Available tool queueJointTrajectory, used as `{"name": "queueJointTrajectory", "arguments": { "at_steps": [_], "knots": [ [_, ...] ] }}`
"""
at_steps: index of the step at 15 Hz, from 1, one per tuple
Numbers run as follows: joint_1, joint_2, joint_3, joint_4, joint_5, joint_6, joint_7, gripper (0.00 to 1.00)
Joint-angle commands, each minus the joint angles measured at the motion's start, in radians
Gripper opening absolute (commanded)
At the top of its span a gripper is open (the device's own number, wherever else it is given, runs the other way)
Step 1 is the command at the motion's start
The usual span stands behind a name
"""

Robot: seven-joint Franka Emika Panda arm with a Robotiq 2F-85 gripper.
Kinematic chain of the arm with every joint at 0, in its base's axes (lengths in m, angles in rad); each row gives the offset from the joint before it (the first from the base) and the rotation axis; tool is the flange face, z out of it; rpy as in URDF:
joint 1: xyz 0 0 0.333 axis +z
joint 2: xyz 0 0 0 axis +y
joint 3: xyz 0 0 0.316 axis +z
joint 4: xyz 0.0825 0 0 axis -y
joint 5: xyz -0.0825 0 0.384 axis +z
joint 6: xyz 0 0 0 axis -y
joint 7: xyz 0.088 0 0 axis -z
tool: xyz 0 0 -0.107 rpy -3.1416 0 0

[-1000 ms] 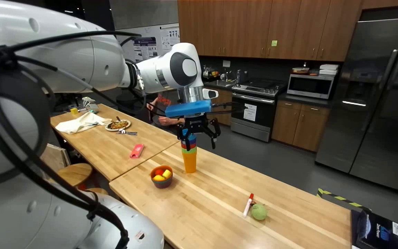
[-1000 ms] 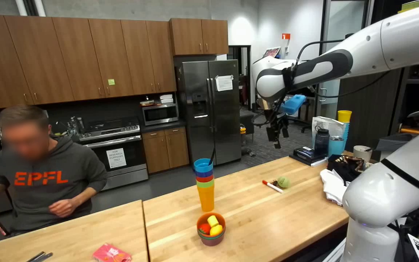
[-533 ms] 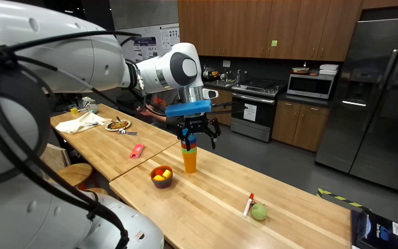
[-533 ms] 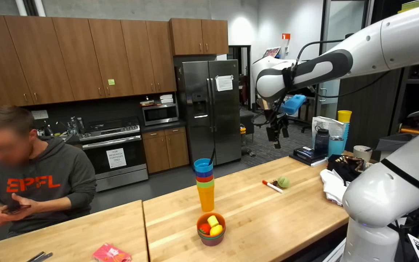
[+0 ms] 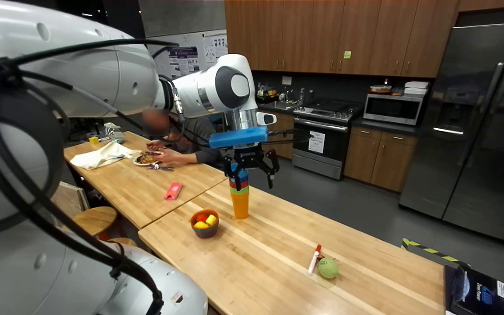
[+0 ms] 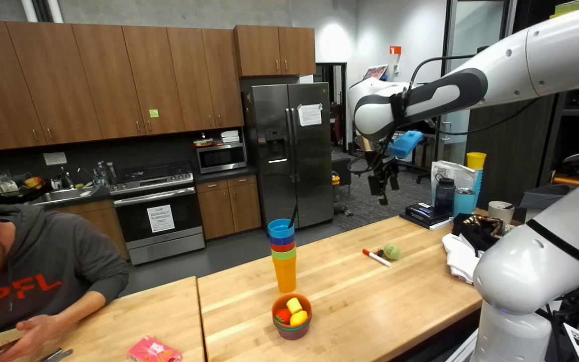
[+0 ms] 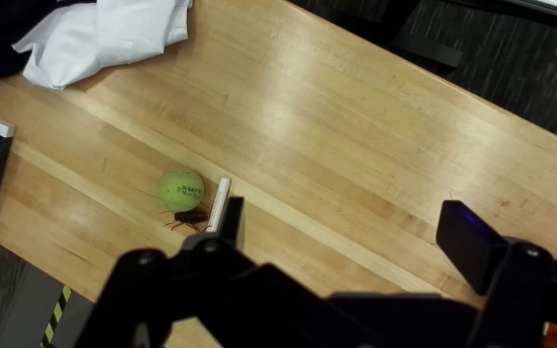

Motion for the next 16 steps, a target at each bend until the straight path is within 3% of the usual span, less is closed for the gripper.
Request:
{"name": "queueJointTrajectory", "arguments": {
  "at_steps": [1, 8, 16],
  "knots": [
    [0.009, 0.005, -0.005, 0.006, -0.038, -0.017, 0.02, 1.0],
    [0.03, 0.047, 0.054, 0.022, -0.14, -0.028, 0.087, 1.0],
    [0.143, 0.06, 0.113, 0.031, -0.079, -0.115, 0.062, 1.0]
  ]
}}
